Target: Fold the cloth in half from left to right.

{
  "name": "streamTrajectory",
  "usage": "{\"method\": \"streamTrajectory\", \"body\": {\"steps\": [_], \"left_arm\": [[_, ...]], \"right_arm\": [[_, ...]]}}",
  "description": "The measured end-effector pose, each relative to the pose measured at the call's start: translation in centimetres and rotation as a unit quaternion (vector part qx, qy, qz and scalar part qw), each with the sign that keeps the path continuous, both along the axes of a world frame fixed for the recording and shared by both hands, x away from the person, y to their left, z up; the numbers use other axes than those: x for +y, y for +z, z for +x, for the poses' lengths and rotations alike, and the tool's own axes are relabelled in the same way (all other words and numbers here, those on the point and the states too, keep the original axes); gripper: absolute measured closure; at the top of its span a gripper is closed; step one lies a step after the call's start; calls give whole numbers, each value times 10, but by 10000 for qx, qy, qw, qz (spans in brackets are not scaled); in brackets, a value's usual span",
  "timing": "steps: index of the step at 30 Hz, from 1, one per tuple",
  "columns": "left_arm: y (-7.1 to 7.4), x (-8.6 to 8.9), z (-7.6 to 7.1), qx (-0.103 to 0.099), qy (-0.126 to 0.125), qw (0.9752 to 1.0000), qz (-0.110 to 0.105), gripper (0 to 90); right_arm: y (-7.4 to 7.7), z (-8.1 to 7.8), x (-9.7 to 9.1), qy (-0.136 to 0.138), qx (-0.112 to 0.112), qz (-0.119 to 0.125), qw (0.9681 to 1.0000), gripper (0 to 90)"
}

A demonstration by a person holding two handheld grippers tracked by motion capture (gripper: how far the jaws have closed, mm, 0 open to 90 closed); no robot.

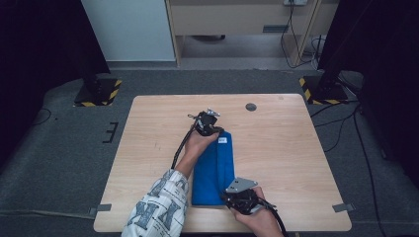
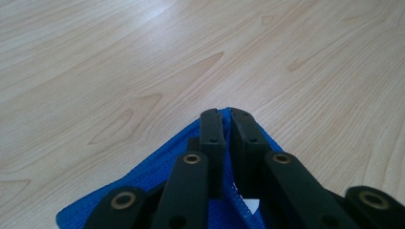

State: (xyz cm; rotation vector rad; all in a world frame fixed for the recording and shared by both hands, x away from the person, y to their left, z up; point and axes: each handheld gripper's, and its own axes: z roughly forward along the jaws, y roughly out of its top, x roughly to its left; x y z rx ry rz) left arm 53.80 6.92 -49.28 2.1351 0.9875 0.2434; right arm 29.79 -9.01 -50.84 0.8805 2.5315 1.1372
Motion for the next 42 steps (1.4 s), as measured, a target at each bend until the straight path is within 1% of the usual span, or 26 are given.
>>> {"method": "streamTrajectory", "body": {"steps": [2, 5, 8, 13, 16, 18, 20, 21, 24, 26, 28, 31, 33, 37, 40, 42], "left_arm": [[1, -1, -1, -10, -3, 10000, -9, 821], [0, -2, -2, -21, -1, 10000, -27, 815], [-1, -3, -2, 14, -19, 10000, -74, 808], [-2, -5, -3, 9, -49, 10000, -45, 810], [-3, -6, -3, 28, -99, 9999, -11, 852], [-3, -6, -3, 45, -96, 9999, -22, 882], [-1, -6, -4, 27, -109, 9999, -31, 888], [0, -6, -4, 8, -95, 9999, -36, 888], [3, -6, -4, -29, -71, 10000, -52, 888], [3, -6, -4, -34, -50, 10000, -51, 887], [4, -6, -4, -41, -12, 10000, -53, 886], [5, -6, -4, -66, 19, 10000, -60, 885], [5, -7, -5, -77, 43, 9999, -71, 884], [7, -8, -6, -126, 84, 9998, -85, 885], [8, -8, -6, -163, 143, 9997, -102, 885], [8, -9, -6, -219, 164, 9996, -112, 886]], "right_arm": [[-1, 0, -2, -54, 61, -6, 10000, 750], [-2, 1, -4, -75, 92, -49, 9999, 707], [-2, 0, -4, -114, 131, -56, 9998, 661], [-3, 1, -6, -173, 167, -68, 9997, 637], [-3, 1, -6, -180, 170, -65, 9997, 637], [-3, 2, -7, -240, 124, -71, 9996, 676], [-3, 2, -8, -203, 157, -59, 9997, 726], [-3, 2, -8, -178, 155, -65, 9997, 775], [-1, 1, -8, -142, 150, -35, 9998, 836], [0, 1, -9, -131, 160, -24, 9998, 856], [1, 2, -11, -157, 167, -23, 9997, 866], [4, 3, -14, -220, 208, 36, 9995, 865], [6, 3, -16, -255, 197, 75, 9995, 863], [7, 2, -20, -273, 212, 46, 9994, 865], [6, 3, -23, -342, 232, 39, 9991, 864], [5, 4, -24, -365, 303, 18, 9989, 856]]}}
